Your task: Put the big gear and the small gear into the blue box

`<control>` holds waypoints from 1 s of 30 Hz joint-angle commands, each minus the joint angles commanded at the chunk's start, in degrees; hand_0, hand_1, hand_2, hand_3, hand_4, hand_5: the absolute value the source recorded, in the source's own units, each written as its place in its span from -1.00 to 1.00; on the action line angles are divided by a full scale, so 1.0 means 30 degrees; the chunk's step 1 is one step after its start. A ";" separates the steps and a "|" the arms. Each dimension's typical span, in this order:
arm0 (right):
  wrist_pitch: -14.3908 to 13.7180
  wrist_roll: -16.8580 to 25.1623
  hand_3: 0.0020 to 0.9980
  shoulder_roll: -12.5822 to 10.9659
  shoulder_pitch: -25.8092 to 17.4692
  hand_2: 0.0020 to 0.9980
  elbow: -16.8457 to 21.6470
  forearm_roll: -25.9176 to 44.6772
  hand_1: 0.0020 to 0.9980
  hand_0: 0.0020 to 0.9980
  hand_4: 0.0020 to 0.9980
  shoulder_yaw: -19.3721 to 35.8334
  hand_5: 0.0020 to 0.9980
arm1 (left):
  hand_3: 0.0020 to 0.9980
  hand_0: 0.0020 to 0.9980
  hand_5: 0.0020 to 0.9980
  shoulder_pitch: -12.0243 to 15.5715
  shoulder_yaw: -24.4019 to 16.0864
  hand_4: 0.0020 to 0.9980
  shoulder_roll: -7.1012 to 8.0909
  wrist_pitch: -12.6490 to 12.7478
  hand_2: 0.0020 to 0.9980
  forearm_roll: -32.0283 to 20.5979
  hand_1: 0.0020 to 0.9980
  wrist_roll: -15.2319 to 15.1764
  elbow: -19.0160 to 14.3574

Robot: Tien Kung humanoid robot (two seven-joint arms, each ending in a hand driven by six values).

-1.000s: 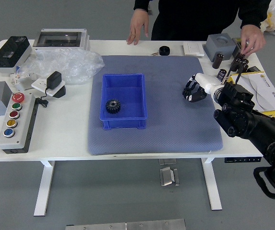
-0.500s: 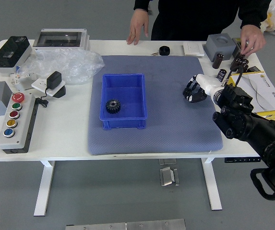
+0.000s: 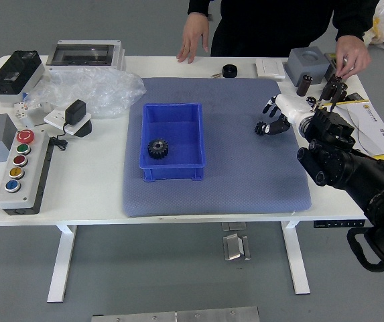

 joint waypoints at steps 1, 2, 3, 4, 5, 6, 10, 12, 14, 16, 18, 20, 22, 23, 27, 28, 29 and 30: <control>0.0109 -0.0038 0.32 0.0033 -0.0007 0.26 -0.0009 -0.0449 -0.02 0.07 0.45 0.0469 -0.54 | 0.77 0.84 -0.30 -0.0001 0.0004 0.64 0.0006 -0.0001 0.79 0.0001 0.81 0.0004 0.0000; 0.0190 -0.0066 0.32 0.0061 -0.0020 0.26 -0.0013 -0.0752 -0.02 0.07 0.45 0.0783 -0.54 | 0.77 0.84 -0.30 -0.0001 0.0001 0.64 0.0010 -0.0003 0.79 0.0008 0.81 0.0010 0.0000; 0.0306 -0.0106 0.32 0.0104 -0.0041 0.27 -0.0017 -0.1233 -0.02 0.06 0.44 0.1278 -0.52 | 0.77 0.84 -0.30 -0.0002 0.0010 0.64 0.0015 -0.0004 0.80 0.0008 0.81 0.0014 0.0000; 0.0401 -0.0138 0.32 0.0141 -0.0060 0.27 -0.0020 -0.1652 -0.02 0.06 0.44 0.1714 -0.52 | 0.77 0.84 -0.30 -0.0005 0.0022 0.64 0.0019 -0.0005 0.80 0.0004 0.81 0.0017 0.0000; 0.0478 -0.0164 0.32 0.0174 -0.0075 0.27 -0.0021 -0.2008 -0.02 0.06 0.44 0.2088 -0.52 | 0.77 0.84 -0.30 -0.0008 0.0026 0.64 0.0021 -0.0006 0.80 0.0009 0.81 0.0019 0.0000; 0.0546 -0.0188 0.32 0.0205 -0.0087 0.27 -0.0022 -0.2365 -0.02 0.06 0.44 0.2468 -0.52 | 0.77 0.84 -0.30 -0.0011 0.0032 0.64 0.0024 -0.0007 0.80 0.0013 0.81 0.0020 0.0000; 0.0721 -0.0236 0.32 0.0312 -0.0148 0.27 -0.0024 -0.3400 -0.02 0.07 0.45 0.3792 -0.52 | 0.77 0.84 -0.30 -0.0019 0.0059 0.64 0.0027 -0.0011 0.80 0.0024 0.81 0.0019 0.0000; 0.0742 -0.0242 0.32 0.0348 -0.0184 0.27 -0.0025 -0.3503 -0.02 0.07 0.45 0.3977 -0.52 | 0.77 0.84 -0.30 -0.0014 0.0064 0.64 0.0028 -0.0012 0.80 0.0029 0.81 0.0019 0.0000; 0.0751 -0.0250 0.32 0.0391 -0.0238 0.27 -0.0025 -0.3563 -0.02 0.07 0.45 0.4093 -0.52 | 0.77 0.84 -0.30 -0.0007 0.0071 0.64 0.0026 -0.0014 0.80 0.0034 0.81 0.0017 0.0000; 0.0751 -0.0252 0.32 0.0436 -0.0285 0.27 -0.0025 -0.3607 -0.02 0.07 0.46 0.4185 -0.49 | 0.77 0.84 -0.30 -0.0003 0.0071 0.64 0.0020 -0.0016 0.79 0.0048 0.81 0.0018 0.0000; 0.0756 -0.0252 0.32 0.0490 -0.0328 0.27 -0.0025 -0.3666 -0.02 0.07 0.46 0.4289 -0.49 | 0.77 0.84 -0.30 -0.0009 0.0073 0.64 0.0014 -0.0019 0.79 0.0062 0.81 0.0016 0.0000; 0.0766 -0.0258 0.32 0.0551 -0.0370 0.27 -0.0025 -0.3738 -0.02 0.07 0.46 0.4382 -0.49 | 0.77 0.84 -0.30 -0.0015 0.0069 0.64 0.0010 -0.0022 0.79 0.0079 0.81 0.0016 0.0000; 0.0783 -0.0270 0.32 0.0609 -0.0419 0.27 -0.0025 -0.3829 -0.02 0.07 0.47 0.4468 -0.48 | 0.77 0.84 -0.30 -0.0020 0.0071 0.64 0.0010 -0.0024 0.79 0.0089 0.81 0.0017 0.0000; 0.0792 -0.0277 0.32 0.0609 -0.0438 0.27 -0.0025 -0.3878 -0.02 0.07 0.47 0.4512 -0.48 | 0.77 0.84 -0.30 -0.0024 0.0063 0.64 0.0012 -0.0026 0.79 0.0103 0.81 0.0021 0.0000; 0.0786 -0.0300 0.32 0.0609 -0.0518 0.27 -0.0025 -0.3962 -0.02 0.07 0.46 0.4564 -0.48 | 0.77 0.84 -0.30 -0.0031 0.0060 0.64 0.0023 -0.0029 0.79 0.0124 0.81 0.0031 0.0000; 0.0780 -0.0307 0.32 0.0609 -0.0541 0.27 -0.0025 -0.3970 -0.02 0.07 0.46 0.4554 -0.48 | 0.77 0.84 -0.30 -0.0039 0.0058 0.64 0.0023 -0.0030 0.79 0.0132 0.81 0.0030 0.0000; 0.0772 -0.0310 0.32 0.0609 -0.0560 0.27 -0.0025 -0.3964 -0.02 0.07 0.46 0.4536 -0.48 | 0.77 0.84 -0.30 -0.0047 0.0059 0.64 0.0021 -0.0031 0.79 0.0135 0.81 0.0028 0.0000; 0.0764 -0.0315 0.32 0.0609 -0.0581 0.27 -0.0025 -0.3967 -0.02 0.07 0.46 0.4529 -0.48 | 0.77 0.84 -0.30 -0.0056 0.0060 0.64 0.0018 -0.0031 0.79 0.0139 0.81 0.0024 0.0000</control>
